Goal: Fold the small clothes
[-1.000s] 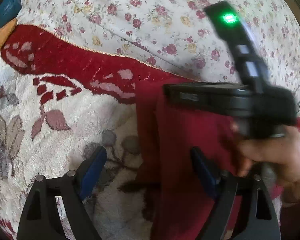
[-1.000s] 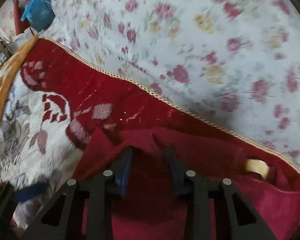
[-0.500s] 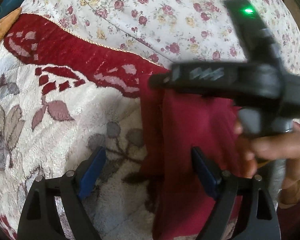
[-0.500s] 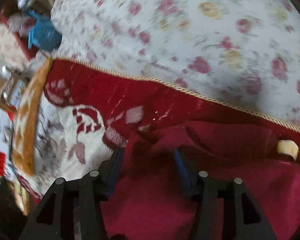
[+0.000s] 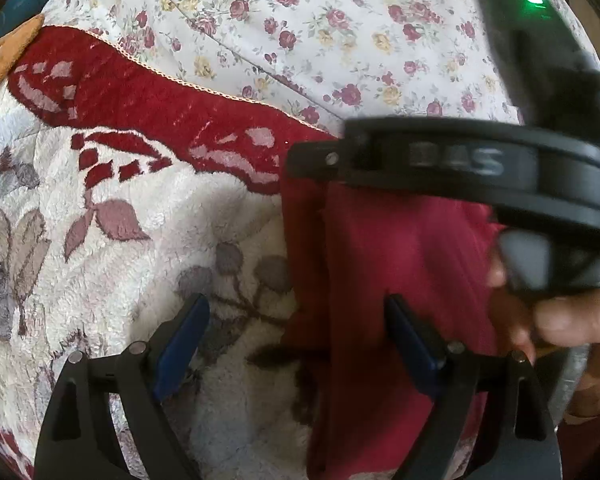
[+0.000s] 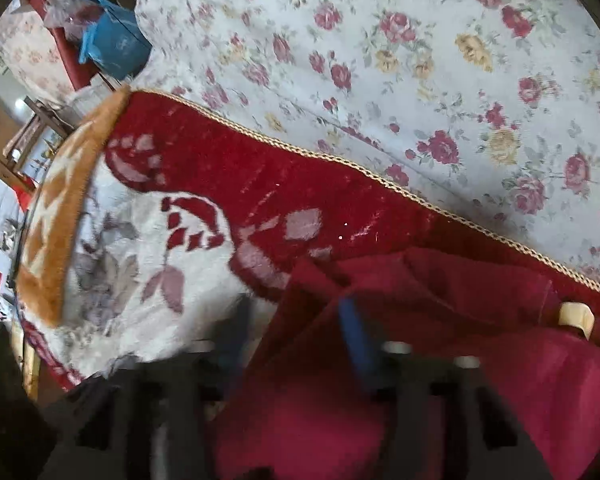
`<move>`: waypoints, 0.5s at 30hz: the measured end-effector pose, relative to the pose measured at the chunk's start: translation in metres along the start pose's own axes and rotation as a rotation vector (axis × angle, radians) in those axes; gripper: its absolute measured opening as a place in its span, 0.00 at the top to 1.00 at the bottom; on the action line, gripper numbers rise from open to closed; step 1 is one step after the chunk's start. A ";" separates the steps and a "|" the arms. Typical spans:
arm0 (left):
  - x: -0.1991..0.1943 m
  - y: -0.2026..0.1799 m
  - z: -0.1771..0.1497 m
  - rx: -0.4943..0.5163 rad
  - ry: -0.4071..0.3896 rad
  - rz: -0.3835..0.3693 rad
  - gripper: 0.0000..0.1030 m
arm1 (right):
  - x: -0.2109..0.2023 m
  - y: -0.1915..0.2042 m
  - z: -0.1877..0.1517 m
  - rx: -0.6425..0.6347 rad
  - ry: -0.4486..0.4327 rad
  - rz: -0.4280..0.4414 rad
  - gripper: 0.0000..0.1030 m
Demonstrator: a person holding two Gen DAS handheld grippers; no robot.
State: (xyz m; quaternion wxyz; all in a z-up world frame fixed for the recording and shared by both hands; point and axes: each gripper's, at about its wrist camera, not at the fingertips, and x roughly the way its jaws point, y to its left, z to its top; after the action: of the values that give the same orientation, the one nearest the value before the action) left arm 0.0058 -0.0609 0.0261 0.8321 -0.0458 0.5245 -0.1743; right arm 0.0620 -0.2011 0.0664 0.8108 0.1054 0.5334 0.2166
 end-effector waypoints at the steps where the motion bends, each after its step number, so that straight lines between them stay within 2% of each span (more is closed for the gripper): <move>1: 0.000 0.001 0.000 -0.003 0.001 -0.002 0.14 | -0.003 0.002 0.000 -0.014 0.000 -0.011 0.35; 4: -0.002 0.001 -0.002 -0.003 0.001 -0.005 0.14 | -0.006 0.004 -0.001 -0.019 0.016 -0.040 0.28; 7: -0.005 0.004 -0.005 -0.006 0.013 -0.028 0.13 | 0.002 0.007 -0.001 -0.019 0.071 -0.050 0.22; 11: -0.004 0.012 -0.012 -0.017 0.041 -0.077 0.11 | 0.026 0.019 0.000 -0.084 0.121 -0.128 0.14; 13: -0.004 0.014 -0.014 -0.023 0.043 -0.090 0.11 | 0.035 0.024 -0.001 -0.125 0.125 -0.159 0.14; 15: -0.005 0.013 -0.014 -0.024 0.044 -0.092 0.11 | 0.036 0.026 -0.004 -0.161 0.104 -0.203 0.23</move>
State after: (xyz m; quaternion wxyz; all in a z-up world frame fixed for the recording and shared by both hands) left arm -0.0056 -0.0451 0.0211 0.8110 -0.0758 0.5419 -0.2070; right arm 0.0644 -0.1617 0.0456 0.8056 -0.0261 0.5636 0.1807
